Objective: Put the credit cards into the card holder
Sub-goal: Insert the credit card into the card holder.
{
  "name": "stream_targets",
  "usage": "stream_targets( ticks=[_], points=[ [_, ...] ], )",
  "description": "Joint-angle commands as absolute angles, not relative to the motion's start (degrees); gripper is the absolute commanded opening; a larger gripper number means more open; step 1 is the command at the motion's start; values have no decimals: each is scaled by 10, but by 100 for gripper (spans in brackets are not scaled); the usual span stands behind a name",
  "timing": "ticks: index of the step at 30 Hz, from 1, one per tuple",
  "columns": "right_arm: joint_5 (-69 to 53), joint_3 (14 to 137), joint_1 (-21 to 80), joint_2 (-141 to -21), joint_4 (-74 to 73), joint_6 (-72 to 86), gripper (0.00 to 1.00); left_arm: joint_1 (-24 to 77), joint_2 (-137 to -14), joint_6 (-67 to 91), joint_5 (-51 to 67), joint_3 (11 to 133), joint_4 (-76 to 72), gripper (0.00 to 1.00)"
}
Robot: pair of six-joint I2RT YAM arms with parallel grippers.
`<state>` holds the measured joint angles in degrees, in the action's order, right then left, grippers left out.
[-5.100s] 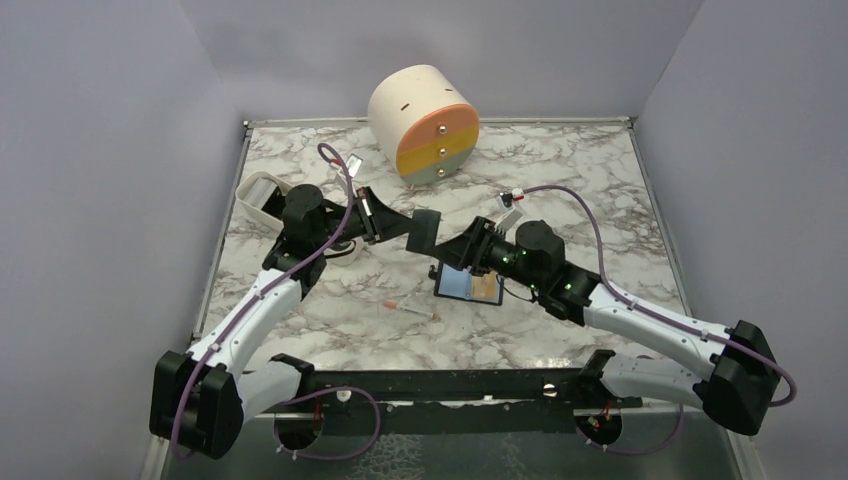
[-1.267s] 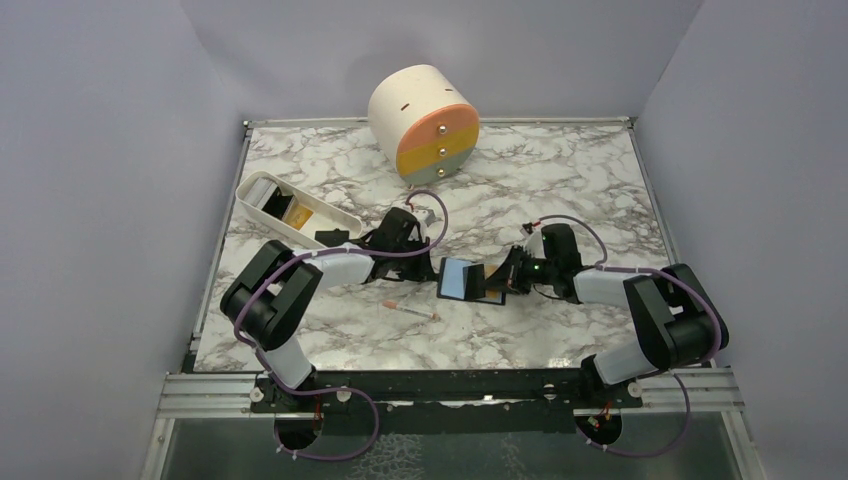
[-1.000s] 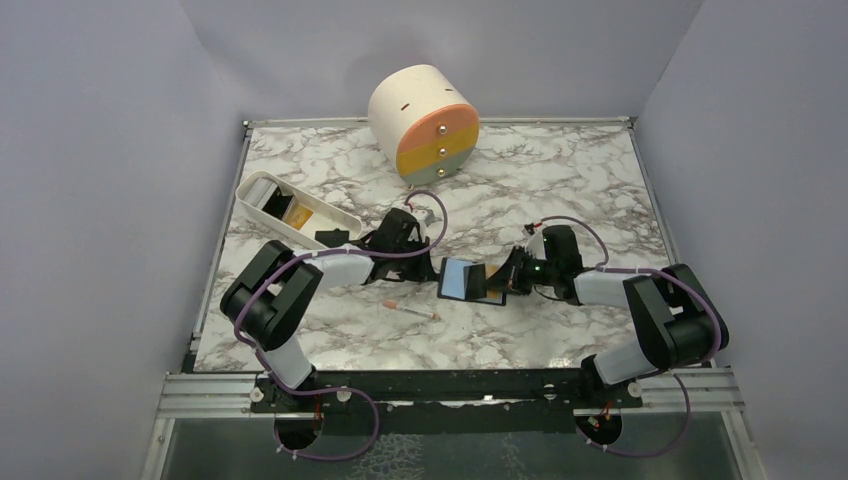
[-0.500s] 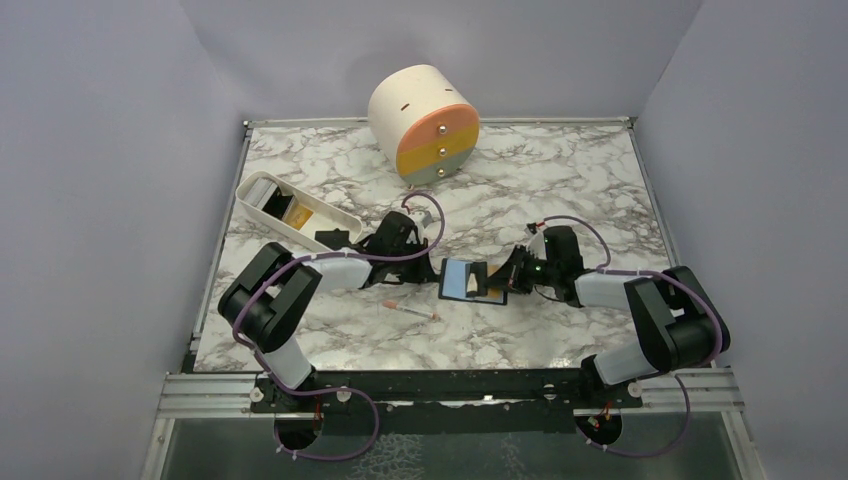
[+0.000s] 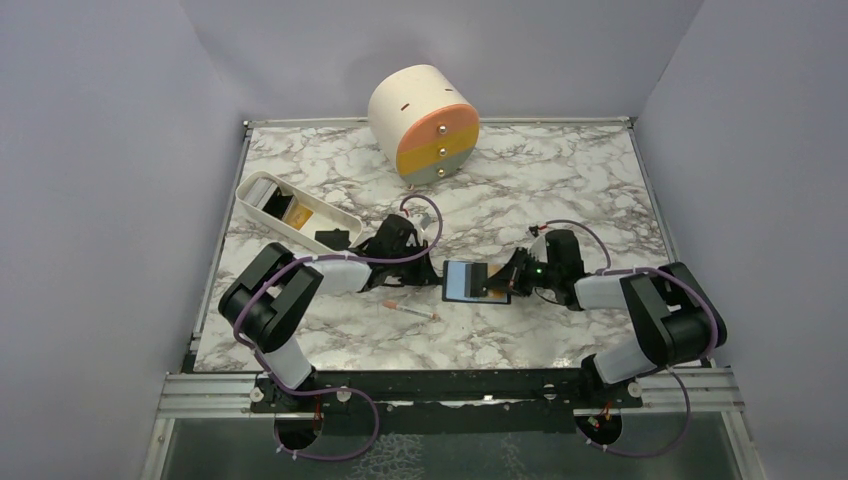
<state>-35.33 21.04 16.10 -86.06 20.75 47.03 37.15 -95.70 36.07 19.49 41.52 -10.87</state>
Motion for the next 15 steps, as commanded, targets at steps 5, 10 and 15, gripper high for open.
stream_targets(
  ticks=[5,10,15],
  points=[
    [-354,229,178,-894,201,460,9,383,-969,380,222,400,-131,0],
    [-309,267,197,-888,112,430,27,383,-969,381,218,399,-140,0],
    [-249,290,198,-848,22,397,35,383,-963,376,221,398,-145,0]
  ],
)
